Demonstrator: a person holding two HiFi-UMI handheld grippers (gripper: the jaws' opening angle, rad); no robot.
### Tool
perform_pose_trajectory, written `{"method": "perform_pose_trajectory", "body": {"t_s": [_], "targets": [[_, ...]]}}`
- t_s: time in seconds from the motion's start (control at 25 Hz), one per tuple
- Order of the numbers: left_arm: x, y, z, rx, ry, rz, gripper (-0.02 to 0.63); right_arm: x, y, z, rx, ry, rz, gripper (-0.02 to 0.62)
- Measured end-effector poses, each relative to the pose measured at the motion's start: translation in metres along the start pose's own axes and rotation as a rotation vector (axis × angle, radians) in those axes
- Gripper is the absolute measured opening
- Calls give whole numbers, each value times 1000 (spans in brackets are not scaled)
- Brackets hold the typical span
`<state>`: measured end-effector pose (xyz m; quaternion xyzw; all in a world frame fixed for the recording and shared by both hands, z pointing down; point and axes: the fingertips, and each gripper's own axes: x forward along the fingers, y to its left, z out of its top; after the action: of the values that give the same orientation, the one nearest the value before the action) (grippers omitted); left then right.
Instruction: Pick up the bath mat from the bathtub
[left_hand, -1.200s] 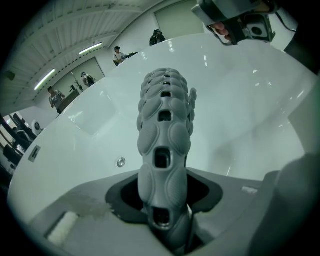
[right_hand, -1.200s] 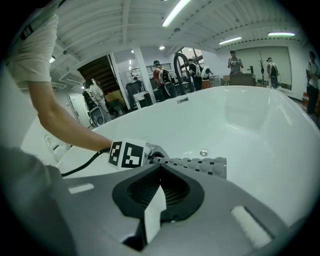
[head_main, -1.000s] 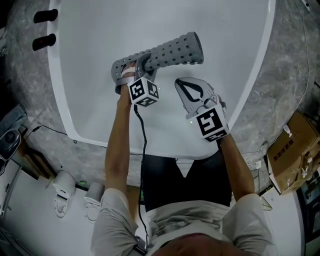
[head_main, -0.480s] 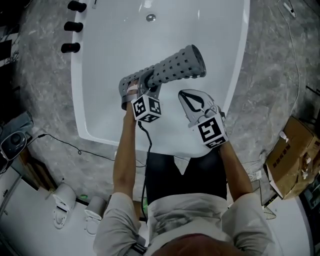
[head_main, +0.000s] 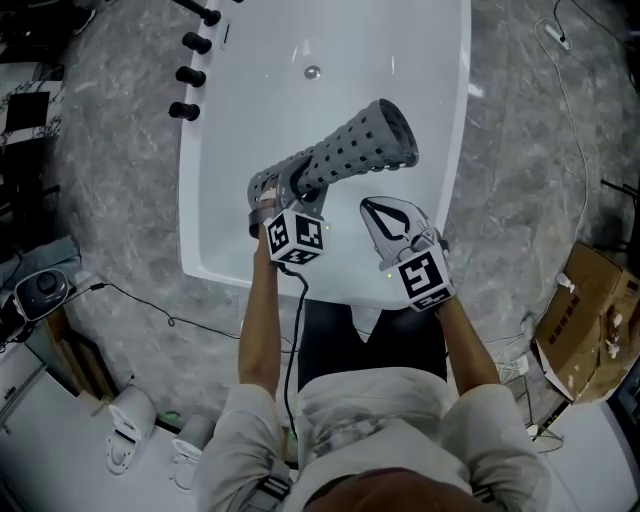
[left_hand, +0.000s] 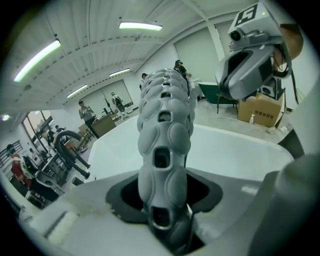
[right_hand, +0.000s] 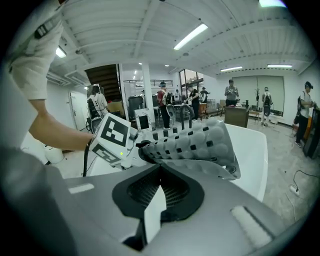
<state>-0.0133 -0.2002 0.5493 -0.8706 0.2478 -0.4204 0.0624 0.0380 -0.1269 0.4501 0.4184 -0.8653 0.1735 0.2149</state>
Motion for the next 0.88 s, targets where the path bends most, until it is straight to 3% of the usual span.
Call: {"method": "perform_pose_trajectory", "body": {"t_s": [0.56, 0.88], "targets": [[-143, 37, 85, -11, -135, 70, 189, -77, 53, 98, -62, -144, -55, 3], [-216, 53, 116, -92, -244, 104, 189, -121, 73, 141, -90, -202, -110, 3]]}}
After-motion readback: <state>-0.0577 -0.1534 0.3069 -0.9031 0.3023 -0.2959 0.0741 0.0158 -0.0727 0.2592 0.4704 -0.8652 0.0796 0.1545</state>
